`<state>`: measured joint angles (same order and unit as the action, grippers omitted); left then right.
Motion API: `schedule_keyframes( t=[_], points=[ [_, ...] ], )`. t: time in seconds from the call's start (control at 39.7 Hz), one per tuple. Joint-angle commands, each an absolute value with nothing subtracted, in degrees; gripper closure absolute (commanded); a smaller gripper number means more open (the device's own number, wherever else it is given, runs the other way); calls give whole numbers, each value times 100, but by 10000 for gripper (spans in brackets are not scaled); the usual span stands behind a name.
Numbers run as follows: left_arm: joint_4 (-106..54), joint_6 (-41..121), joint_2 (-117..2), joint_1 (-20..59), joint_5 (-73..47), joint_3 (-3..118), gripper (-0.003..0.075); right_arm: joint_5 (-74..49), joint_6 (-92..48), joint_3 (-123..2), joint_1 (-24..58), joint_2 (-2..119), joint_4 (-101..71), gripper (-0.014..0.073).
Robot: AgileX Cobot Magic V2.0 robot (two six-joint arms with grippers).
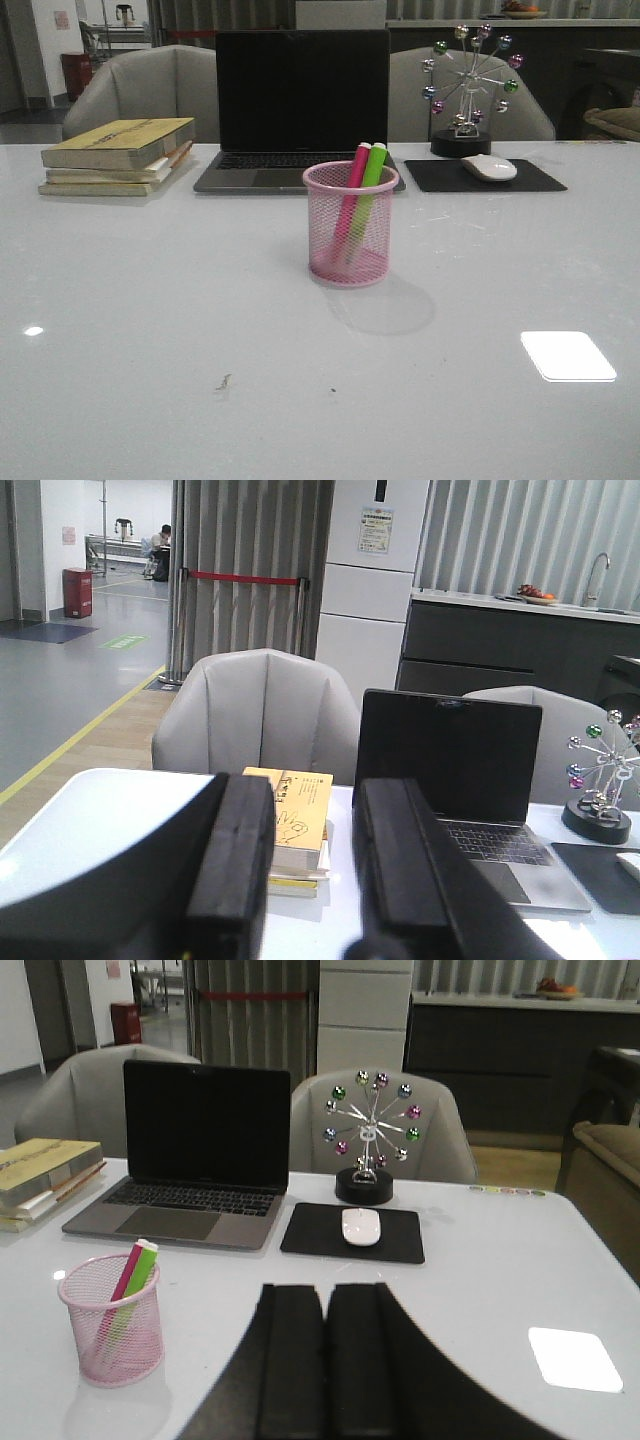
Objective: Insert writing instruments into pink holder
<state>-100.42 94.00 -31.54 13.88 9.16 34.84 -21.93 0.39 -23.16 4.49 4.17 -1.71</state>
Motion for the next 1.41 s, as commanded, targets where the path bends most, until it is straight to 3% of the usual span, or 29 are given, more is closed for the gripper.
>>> schedule_keyframes(
  t=[0.0,0.78,1.38],
  points=[
    [-10019,9365,-3162,1375,785,3645,430,-1508,0,-2140,420,56,-113,565],
    [-10019,9365,-3173,1375,785,3645,430,-558,0,112,414,-159,-119,565],
    [-10019,9365,-3173,1375,785,3645,430,-562,0,180,414,-159,-119,565]
  ],
)
